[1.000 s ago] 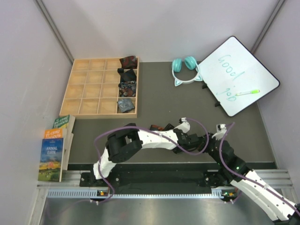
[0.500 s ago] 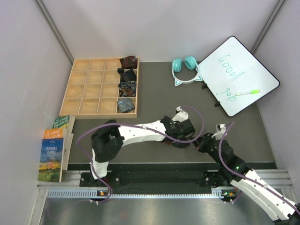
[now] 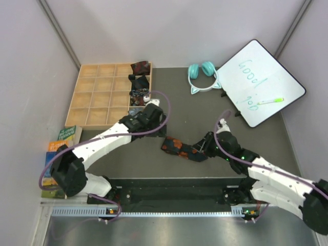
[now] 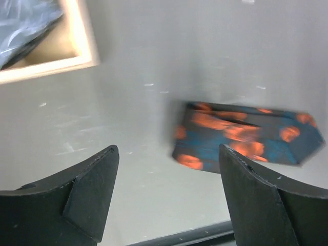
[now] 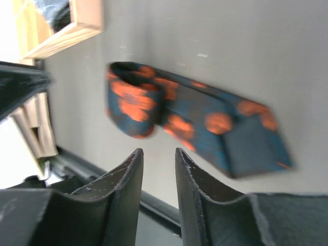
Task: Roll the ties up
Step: Roll the tie at the center of the board.
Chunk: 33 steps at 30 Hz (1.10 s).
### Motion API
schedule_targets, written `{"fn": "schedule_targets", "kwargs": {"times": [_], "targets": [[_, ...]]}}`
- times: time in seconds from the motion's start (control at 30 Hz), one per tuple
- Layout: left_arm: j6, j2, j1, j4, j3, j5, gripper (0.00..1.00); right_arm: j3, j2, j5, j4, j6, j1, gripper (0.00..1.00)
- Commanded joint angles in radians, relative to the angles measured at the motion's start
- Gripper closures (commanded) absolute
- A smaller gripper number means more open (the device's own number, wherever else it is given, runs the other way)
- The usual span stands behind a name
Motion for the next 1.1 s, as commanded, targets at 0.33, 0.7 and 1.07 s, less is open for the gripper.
{"fn": "schedule_targets", "kwargs": {"times": [0.33,0.7,1.07], "targets": [[0.012,-0.134,0.277,0.338,-0.293,0.486,0.17,0.203,0.485,-0.158,0.327,0.080,0.070,0.63],[0.012,-0.127,0.310,0.488,-0.373,0.618,0.17,0.232,0.600,-0.135,0.350,0.067,0.071,0.67],[0.032,-0.077,0.315,0.540,-0.399,0.660,0.17,0.247,0.695,-0.132,0.364,0.070,0.071,0.71]]}}
